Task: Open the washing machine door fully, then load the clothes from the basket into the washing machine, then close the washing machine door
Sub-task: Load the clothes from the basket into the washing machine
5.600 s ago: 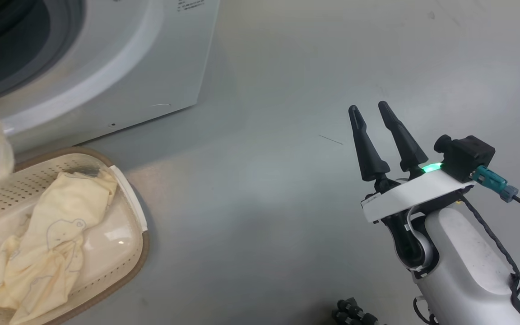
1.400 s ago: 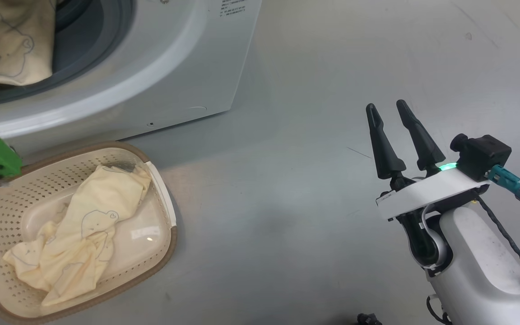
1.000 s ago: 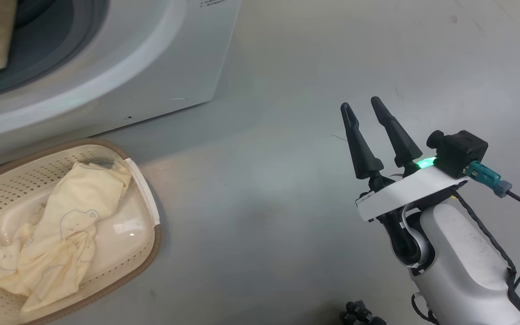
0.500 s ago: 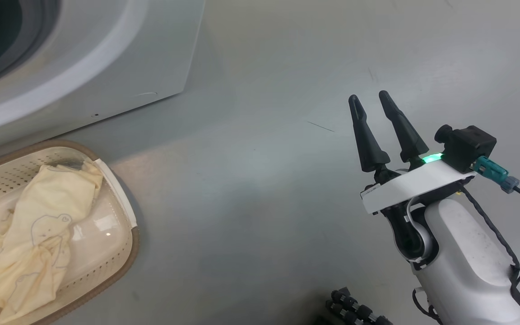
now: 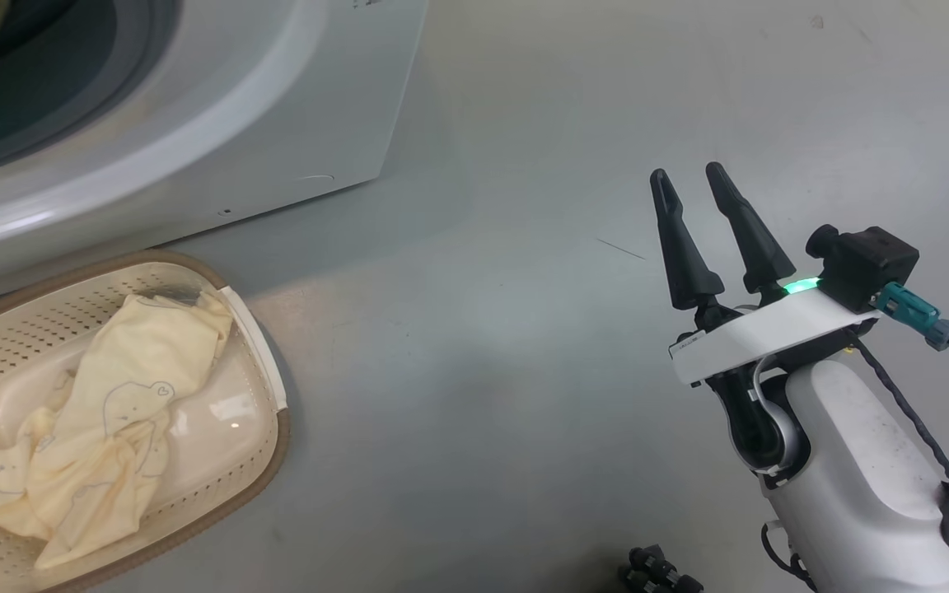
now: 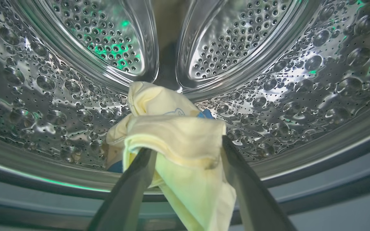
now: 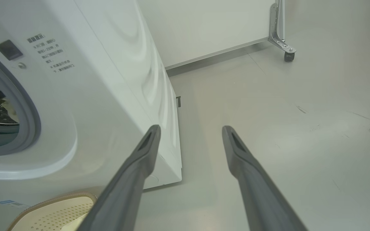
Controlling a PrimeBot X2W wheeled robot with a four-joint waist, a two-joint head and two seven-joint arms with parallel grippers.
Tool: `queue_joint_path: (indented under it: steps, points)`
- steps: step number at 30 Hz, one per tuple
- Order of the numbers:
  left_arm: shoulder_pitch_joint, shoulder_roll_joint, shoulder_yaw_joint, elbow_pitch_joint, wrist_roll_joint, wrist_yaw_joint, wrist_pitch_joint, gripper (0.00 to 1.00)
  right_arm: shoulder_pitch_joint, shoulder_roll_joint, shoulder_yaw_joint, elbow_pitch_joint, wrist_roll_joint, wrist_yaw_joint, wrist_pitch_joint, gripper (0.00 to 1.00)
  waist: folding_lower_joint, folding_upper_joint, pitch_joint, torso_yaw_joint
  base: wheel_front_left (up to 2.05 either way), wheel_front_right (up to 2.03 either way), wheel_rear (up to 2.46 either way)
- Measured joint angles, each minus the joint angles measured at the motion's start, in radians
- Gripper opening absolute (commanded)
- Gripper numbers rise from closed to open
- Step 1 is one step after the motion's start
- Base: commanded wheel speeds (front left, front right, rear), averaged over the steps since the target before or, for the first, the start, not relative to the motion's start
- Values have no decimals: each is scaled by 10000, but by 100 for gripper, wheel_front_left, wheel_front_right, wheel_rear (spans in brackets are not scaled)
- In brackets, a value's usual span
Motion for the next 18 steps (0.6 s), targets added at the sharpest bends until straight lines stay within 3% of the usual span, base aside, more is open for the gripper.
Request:
queue_joint_path:
  steps: [8,18]
  points:
    - [854,-69,-50,23,-17,-410,-612,100,7,-23,-113,100,0,0,0,100,0,0,-331,248,0,0,0]
    - [2011,-309,-290,-353,-19,-562,-1503,100,60,-257,-407,125,-10,0,0,100,0,0,-769,636,0,0,0]
